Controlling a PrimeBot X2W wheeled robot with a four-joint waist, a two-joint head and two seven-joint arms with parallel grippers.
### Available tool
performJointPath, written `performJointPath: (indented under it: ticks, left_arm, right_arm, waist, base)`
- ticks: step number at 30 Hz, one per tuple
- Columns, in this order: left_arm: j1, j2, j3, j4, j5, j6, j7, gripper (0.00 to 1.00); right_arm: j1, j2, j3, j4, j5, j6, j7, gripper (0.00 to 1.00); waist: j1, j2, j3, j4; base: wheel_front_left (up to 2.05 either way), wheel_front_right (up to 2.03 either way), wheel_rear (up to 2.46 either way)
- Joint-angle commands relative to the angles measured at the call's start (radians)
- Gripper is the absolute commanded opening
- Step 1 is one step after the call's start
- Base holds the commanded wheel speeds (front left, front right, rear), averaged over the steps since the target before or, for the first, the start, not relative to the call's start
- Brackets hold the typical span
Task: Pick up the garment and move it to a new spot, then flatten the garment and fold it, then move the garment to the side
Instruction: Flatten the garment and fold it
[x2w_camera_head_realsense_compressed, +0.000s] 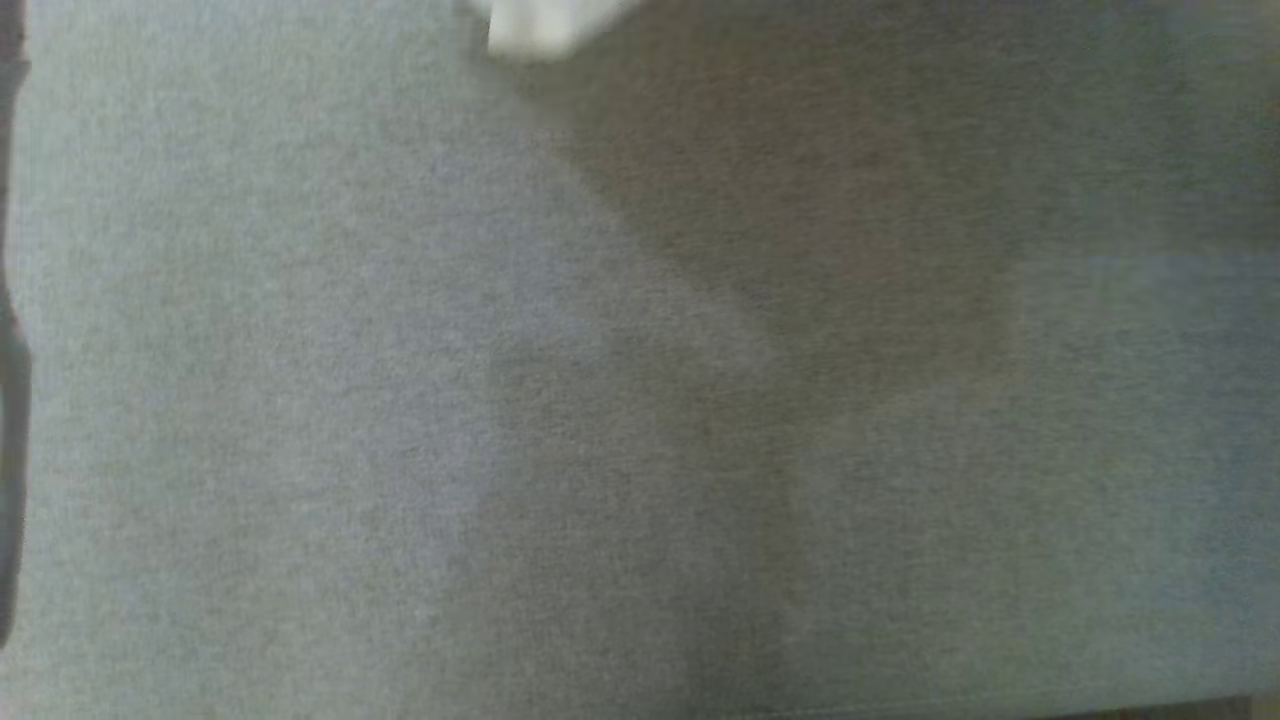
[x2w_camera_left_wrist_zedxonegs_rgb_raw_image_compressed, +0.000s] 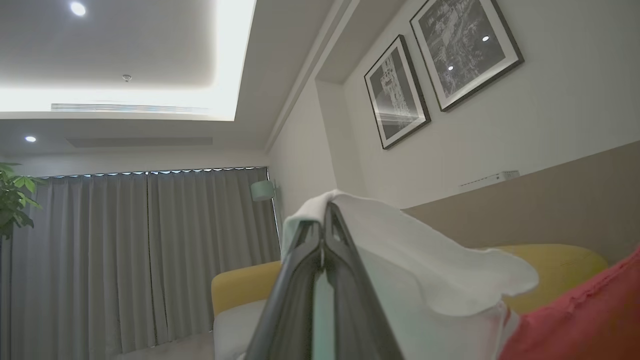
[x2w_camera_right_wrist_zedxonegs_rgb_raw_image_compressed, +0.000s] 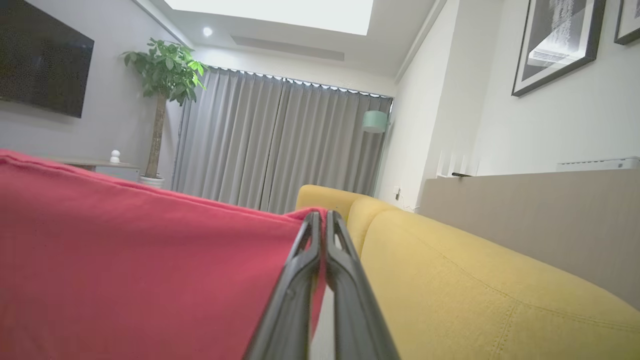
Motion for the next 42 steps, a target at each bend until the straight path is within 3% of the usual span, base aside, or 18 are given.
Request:
performJointPath:
  ticks: [1,8,17,23,30,36,42]
  left_arm:
    - [-0.027,0.035,0.011,-0.013,-0.01,-0.005,-0.006,0.0]
    - [0.157,0.063,-0.048,-0.02,-0.087,-0.005,-0.035,0.0]
    - [0.703,0.146,-0.013,-0.239,-0.111,0.001,-0.038,0.0]
    - [1.095,0.18,0.0,-0.387,-0.108,0.058,-0.038,0.0]
    - [1.424,0.156,-0.01,-0.491,-0.121,0.125,-0.038,0.0]
    - [1.567,0.139,-0.025,-0.535,-0.138,0.137,-0.038,0.0]
    - [1.528,0.138,-0.024,-0.536,-0.142,0.127,-0.031,0.0]
  right_arm:
    - [0.003,-0.023,0.004,-0.011,-0.007,-0.001,-0.009,0.0]
    - [0.101,-0.025,0.062,0.059,0.005,-0.001,-0.027,0.0]
    - [0.428,0.003,-0.006,0.003,0.035,-0.001,-0.029,0.0]
    - [0.732,0.014,-0.095,-0.105,-0.006,-0.001,-0.029,0.0]
    - [1.038,0.051,-0.176,-0.206,-0.073,-0.001,-0.029,0.0]
    - [1.179,0.087,-0.224,-0.254,-0.104,-0.001,-0.029,0.0]
    - [1.166,0.106,-0.228,-0.245,-0.1,-0.001,-0.029,0.0]
  waist:
    - [-0.0003,0.0,0.028,0.022]
    - [-0.0003,0.0,0.056,0.055]
    - [-0.0003,0.0,-0.058,0.048]
    - [-0.0003,0.0,-0.143,0.034]
    - [-0.0003,0.0,-0.205,0.016]
    - [-0.0003,0.0,-0.229,0.005]
    - [-0.0003,0.0,-0.221,0.002]
  base:
    - [0.0,0.0,0.0]
    - [0.0,0.0,0.0]
    - [0.0,0.0,0.0]
    - [0.0,0.0,0.0]
    - [0.0,0.0,0.0]
    - [0.0,0.0,0.0]
    - [0.0,0.0,0.0]
